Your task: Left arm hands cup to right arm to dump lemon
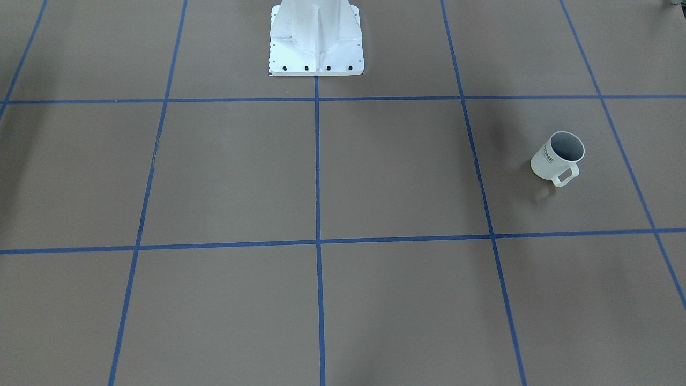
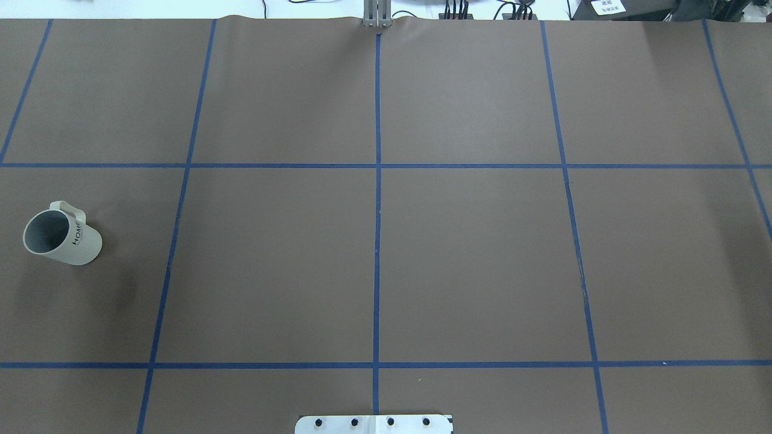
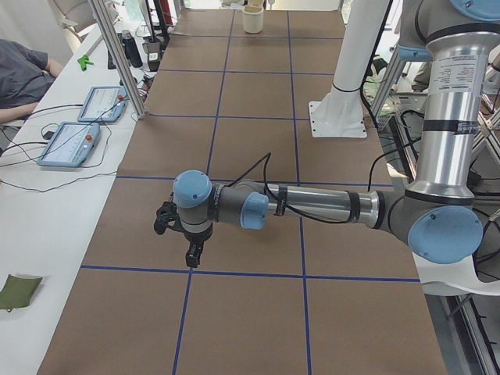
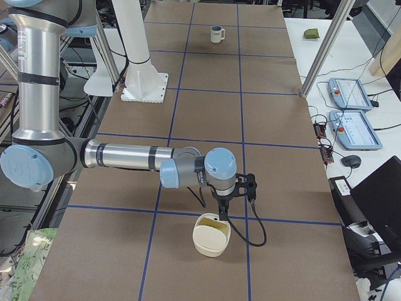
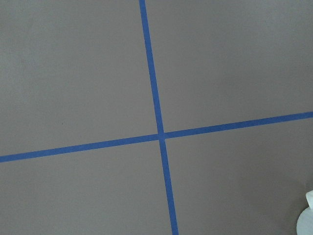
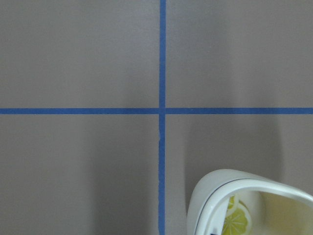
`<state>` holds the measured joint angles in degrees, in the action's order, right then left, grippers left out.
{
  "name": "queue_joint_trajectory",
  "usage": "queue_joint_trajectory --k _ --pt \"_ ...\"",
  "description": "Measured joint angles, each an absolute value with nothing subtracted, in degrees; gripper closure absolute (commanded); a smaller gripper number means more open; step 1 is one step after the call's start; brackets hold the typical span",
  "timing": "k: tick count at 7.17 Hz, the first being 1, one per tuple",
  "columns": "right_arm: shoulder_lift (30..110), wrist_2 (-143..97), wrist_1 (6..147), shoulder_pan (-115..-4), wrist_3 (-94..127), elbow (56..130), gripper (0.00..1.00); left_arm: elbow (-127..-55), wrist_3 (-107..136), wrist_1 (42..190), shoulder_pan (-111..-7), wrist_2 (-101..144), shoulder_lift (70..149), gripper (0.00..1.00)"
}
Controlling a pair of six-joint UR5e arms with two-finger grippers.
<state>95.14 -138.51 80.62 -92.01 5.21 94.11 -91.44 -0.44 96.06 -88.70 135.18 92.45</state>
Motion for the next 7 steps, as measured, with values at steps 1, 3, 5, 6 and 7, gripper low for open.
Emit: queue_joint_trajectory --k 1,3,5,6,7 --pt "95.26 -140.31 80.65 -92.02 4.99 94.13 0.0 -91.42 -0.44 96.06 -88.69 135.17 92.45 0.0" --pt "95.23 -141.06 80.7 -92.02 2.94 94.13 0.0 -91.37 -0.44 96.06 -88.68 135.18 92.46 0.0" --pt "95.0 -140.92 80.9 -92.02 0.9 93.9 0.0 -91.35 -0.44 96.06 -88.68 135.16 92.52 0.0" --pt "95.02 -140.88 81.22 -92.02 0.65 93.83 0.0 -91.3 -0.44 96.06 -88.68 135.03 92.52 0.0" --pt "95.03 -140.79 82.27 -92.05 0.57 93.83 0.0 -91.26 -0.44 96.06 -88.68 134.73 92.46 0.0"
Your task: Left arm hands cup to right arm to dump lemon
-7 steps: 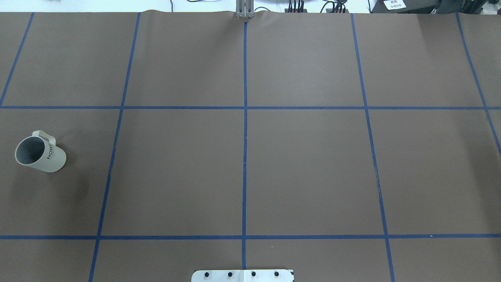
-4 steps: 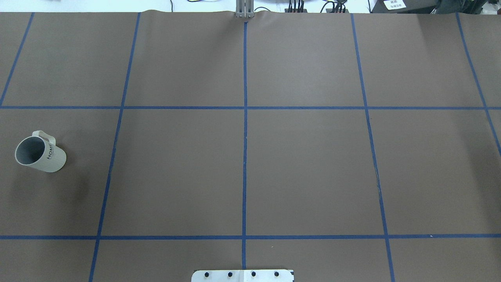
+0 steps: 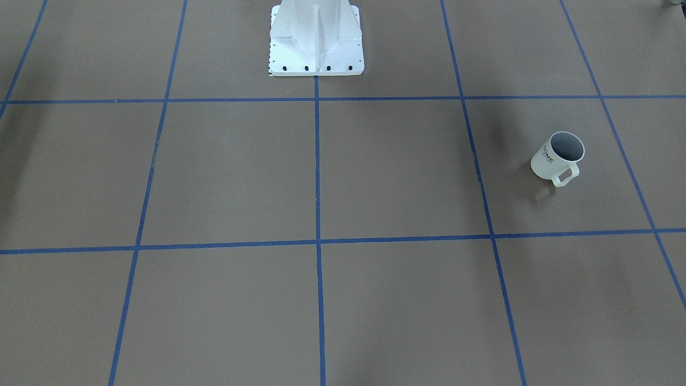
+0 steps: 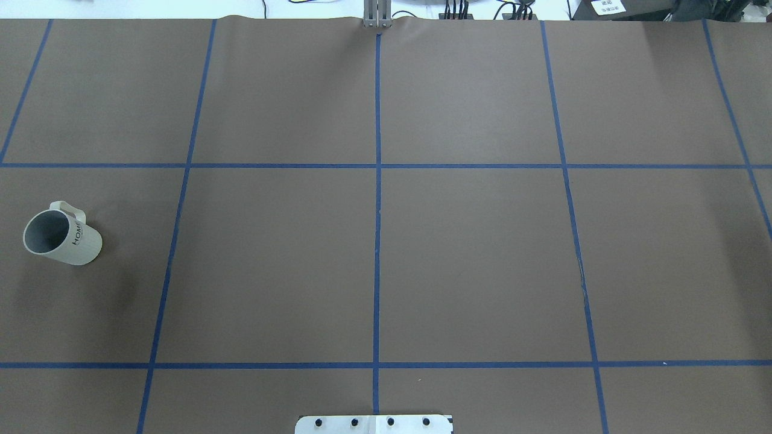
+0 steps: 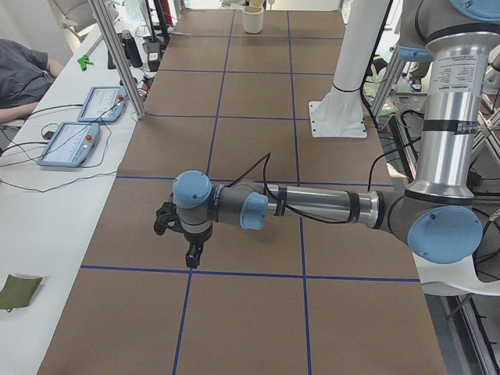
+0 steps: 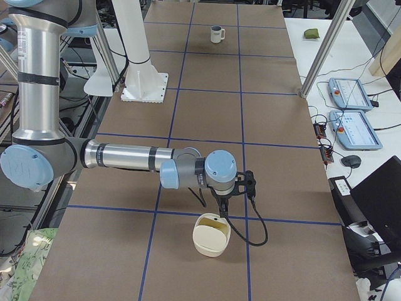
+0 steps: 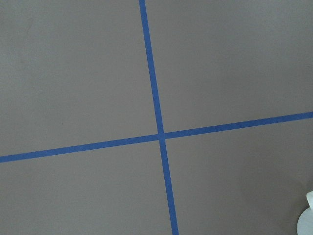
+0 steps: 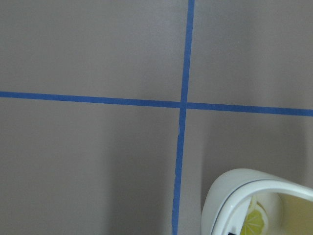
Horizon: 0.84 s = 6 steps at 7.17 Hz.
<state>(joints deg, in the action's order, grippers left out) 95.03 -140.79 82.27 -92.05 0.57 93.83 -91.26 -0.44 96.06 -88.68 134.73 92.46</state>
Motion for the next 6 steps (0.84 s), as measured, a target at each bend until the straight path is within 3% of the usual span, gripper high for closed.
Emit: queue_joint_trajectory --k 6 --pt "95.75 -136.59 86.64 -91.73 0.33 93.7 0.0 -91.31 -0.44 96.15 -88.68 133.95 92.18 0.0"
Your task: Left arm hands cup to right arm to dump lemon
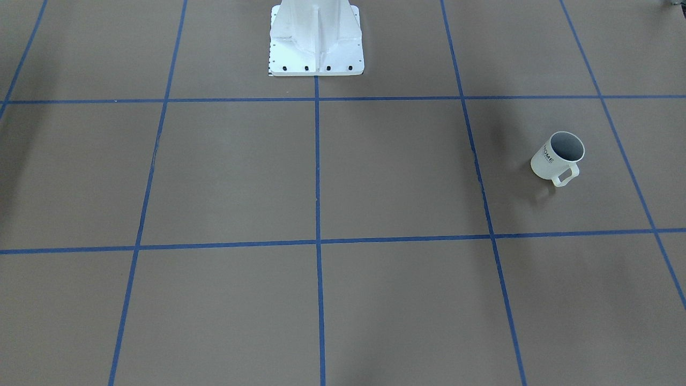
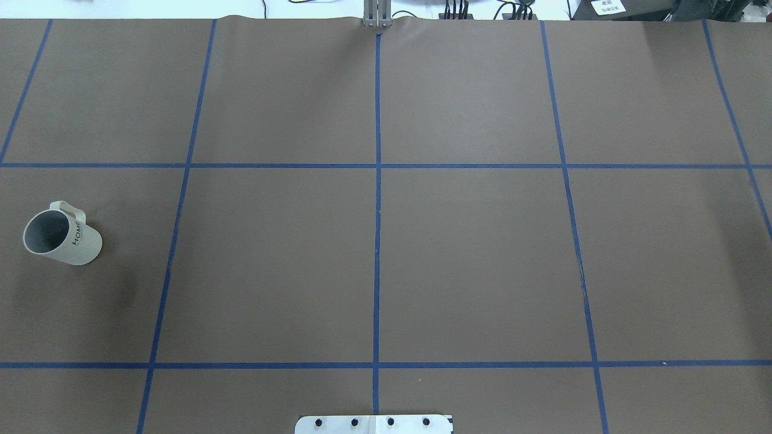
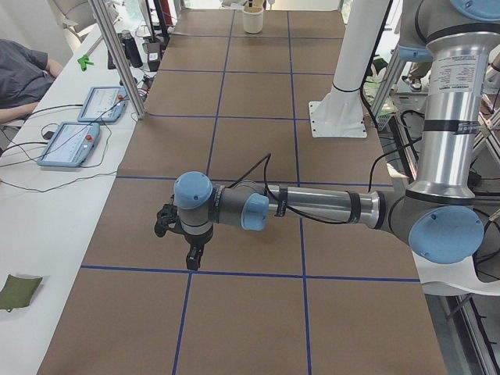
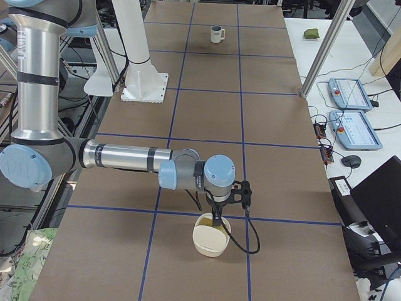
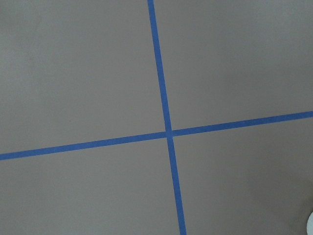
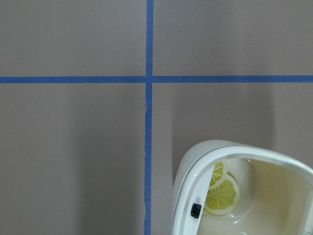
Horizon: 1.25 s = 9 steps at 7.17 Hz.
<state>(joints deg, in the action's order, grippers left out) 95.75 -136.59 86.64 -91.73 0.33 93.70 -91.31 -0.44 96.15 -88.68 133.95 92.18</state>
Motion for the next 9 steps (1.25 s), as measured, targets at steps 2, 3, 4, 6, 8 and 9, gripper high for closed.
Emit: queue_joint_trajectory --k 2,3,4,6,8,9 --pt "95.8 -136.66 86.45 -91.69 0.27 93.63 0.0 -91.27 -0.44 96.11 -88.68 133.98 92.13 0.0" --pt "95.79 -136.67 86.4 -91.67 0.27 93.61 0.0 -91.16 -0.42 96.11 -88.68 133.97 92.09 0.0" --pt "95.75 -136.67 86.35 -91.67 0.26 93.61 0.0 -91.0 -0.36 96.09 -88.68 133.61 92.06 0.0" --pt "95.76 -136.6 86.33 -91.67 0.46 93.58 0.0 -90.91 0.11 96.07 -88.68 132.03 92.1 0.0" --pt "95.79 -136.21 86.33 -91.68 0.99 93.13 0.0 -90.92 0.98 96.06 -88.68 131.55 92.14 0.0" --pt "95.8 -136.07 86.32 -91.72 1.13 92.89 0.0 -90.98 1.5 96.07 -88.68 131.51 92.17 0.0"
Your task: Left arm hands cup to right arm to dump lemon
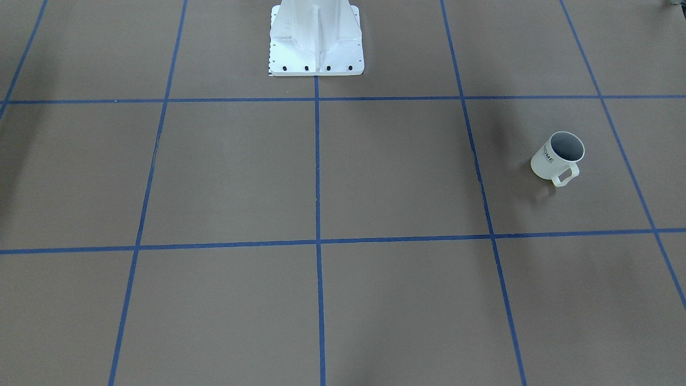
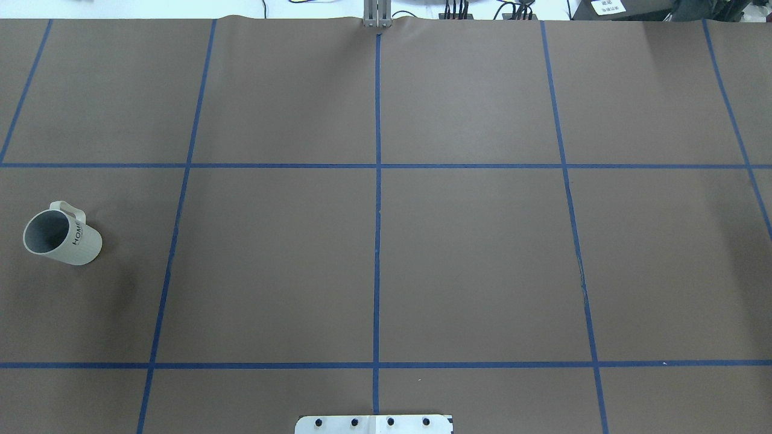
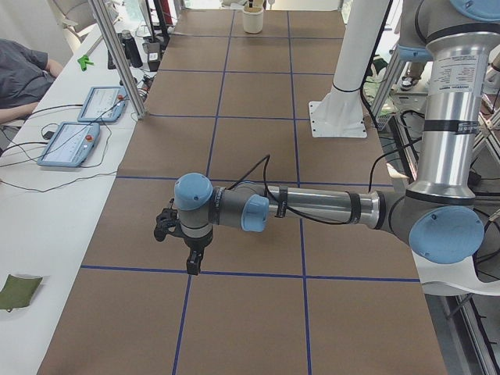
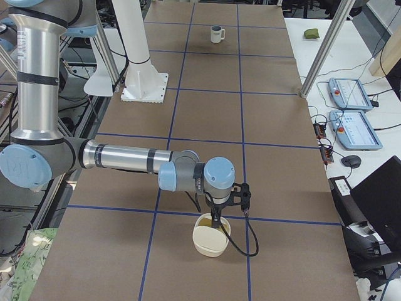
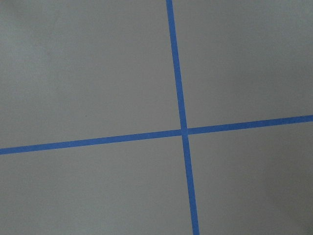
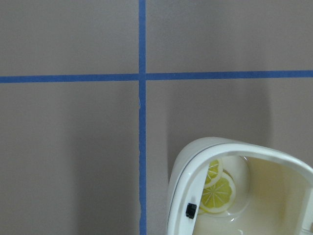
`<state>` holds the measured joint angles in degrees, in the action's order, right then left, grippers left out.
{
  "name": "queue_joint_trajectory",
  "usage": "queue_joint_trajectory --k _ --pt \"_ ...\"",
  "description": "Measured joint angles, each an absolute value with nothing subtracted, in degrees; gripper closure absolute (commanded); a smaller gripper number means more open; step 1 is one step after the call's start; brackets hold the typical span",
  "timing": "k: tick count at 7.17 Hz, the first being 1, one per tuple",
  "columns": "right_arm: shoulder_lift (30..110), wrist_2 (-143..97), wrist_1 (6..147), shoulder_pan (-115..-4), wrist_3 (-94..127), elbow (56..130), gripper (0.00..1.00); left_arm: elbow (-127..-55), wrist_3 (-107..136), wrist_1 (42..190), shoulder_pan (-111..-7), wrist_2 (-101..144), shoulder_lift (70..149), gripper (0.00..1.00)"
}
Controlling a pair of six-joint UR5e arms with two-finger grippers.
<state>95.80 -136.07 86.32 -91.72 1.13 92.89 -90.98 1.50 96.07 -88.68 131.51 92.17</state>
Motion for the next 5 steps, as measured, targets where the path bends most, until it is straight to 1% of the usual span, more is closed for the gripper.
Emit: queue_joint_trajectory --k 5 --pt "95.76 -135.82 86.34 -92.26 3.38 92.13 0.0 -91.0 5.53 96.14 -88.68 131.4 92.24 0.0"
